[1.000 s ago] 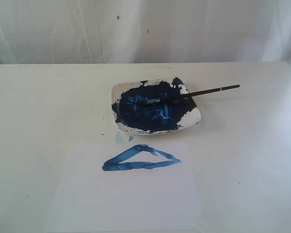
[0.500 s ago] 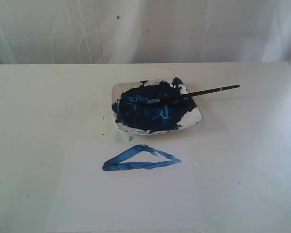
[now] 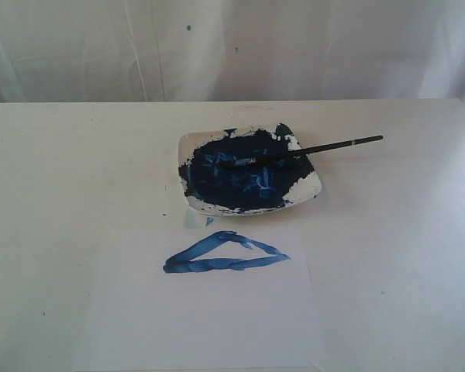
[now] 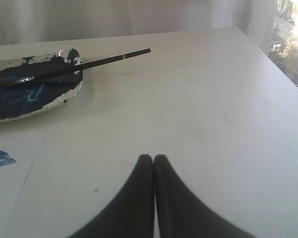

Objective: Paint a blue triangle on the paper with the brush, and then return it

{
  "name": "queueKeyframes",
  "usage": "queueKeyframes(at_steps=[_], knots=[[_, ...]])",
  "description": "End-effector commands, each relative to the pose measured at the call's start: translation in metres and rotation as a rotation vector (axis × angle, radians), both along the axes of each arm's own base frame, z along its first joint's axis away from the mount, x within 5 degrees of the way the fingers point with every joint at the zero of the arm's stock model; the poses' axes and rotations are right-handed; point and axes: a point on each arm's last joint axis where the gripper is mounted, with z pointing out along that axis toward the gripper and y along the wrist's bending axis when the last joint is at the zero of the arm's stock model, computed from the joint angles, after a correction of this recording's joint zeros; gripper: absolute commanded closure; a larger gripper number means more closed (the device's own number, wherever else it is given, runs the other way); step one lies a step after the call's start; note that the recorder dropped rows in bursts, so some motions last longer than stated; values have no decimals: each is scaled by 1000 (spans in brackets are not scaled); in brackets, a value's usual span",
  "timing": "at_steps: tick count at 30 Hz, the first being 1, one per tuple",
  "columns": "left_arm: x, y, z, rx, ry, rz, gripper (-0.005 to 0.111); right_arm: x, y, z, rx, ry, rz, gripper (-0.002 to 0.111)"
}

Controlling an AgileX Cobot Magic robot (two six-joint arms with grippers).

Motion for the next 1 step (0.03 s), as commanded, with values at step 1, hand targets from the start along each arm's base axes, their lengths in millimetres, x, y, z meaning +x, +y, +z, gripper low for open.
queueKeyframes(at_steps=[1], knots=[[0, 0, 0, 2, -8, 2, 107, 0, 0, 1, 5, -16, 4, 108]])
